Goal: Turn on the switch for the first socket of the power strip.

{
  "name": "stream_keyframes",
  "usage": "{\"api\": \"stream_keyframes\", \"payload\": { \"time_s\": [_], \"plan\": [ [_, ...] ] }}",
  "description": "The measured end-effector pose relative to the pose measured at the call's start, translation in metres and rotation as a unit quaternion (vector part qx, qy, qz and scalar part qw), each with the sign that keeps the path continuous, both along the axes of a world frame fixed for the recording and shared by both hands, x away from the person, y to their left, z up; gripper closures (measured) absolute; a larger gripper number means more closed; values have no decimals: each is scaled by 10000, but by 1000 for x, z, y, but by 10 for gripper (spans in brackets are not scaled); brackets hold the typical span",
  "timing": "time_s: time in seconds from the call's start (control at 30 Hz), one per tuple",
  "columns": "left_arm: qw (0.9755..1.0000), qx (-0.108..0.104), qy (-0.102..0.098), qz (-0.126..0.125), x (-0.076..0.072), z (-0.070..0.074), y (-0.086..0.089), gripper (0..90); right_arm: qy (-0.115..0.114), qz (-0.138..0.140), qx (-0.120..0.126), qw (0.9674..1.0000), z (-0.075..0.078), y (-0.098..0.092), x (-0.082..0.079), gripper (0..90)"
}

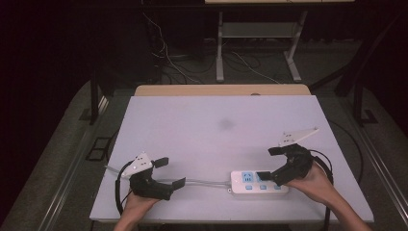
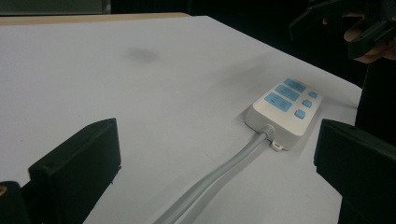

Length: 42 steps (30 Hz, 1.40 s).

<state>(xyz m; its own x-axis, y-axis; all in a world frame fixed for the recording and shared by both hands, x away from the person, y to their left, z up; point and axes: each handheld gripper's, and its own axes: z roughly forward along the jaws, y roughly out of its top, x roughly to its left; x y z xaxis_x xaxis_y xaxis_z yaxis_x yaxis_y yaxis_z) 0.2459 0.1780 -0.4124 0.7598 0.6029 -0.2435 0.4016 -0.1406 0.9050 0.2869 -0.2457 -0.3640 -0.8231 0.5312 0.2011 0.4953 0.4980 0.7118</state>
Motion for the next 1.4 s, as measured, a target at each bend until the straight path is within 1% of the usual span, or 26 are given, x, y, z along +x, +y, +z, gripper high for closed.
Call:
{"api": "stream_keyframes", "payload": {
  "time_s": [0.27,0.3,0.37,0.4,0.43,0.47,0.5,0.57,0.63,0.73,0.8,0.93,1.03,1.1,1.27,1.3,1.33,1.4],
  "plan": [
    [10000,-5,-3,14,0,0,1,0,75,258,-261,9993,5,14,5,4],
    [10000,-4,-3,10,0,0,1,0,74,277,-309,9991,5,16,5,19],
    [10000,0,-3,12,0,0,1,0,32,445,-295,9986,8,17,5,152],
    [10000,-3,2,15,0,0,1,0,-1,500,-293,9983,9,18,6,175],
    [10000,-6,1,17,0,0,1,0,3,493,-326,9983,10,19,6,207],
    [10000,-4,1,14,0,0,1,0,20,558,-334,9979,11,19,7,283],
    [10000,-7,0,19,0,0,1,0,52,618,-332,9975,12,20,8,336],
    [10000,-10,-2,22,0,0,1,0,98,678,-380,9969,12,21,9,418],
    [10000,-9,-5,27,0,0,1,0,123,735,-442,9962,12,24,10,489],
    [10000,7,-3,23,0,0,1,0,240,833,-541,9948,9,27,11,592],
    [10000,1,-1,32,0,0,1,0,301,902,-601,9936,7,29,12,640],
    [10000,6,-14,46,0,1,1,0,428,1078,-746,9904,2,33,14,779],
    [10000,7,-29,47,0,1,1,0,493,1159,-852,9884,-1,37,14,851],
    [10000,8,-32,47,0,1,1,0,487,1199,-878,9877,-3,40,14,893],
    [10000,15,-28,46,0,1,1,0,554,1288,-1028,9848,-8,46,14,896],
    [10000,16,-31,47,0,1,1,0,536,1324,-1036,9843,-9,47,14,896],
    [10000,11,-31,44,0,1,1,0,580,1316,-1044,9841,-9,48,13,896],
    [10000,7,-34,46,0,1,1,0,589,1361,-1056,9833,-11,49,14,896]
  ]
}}
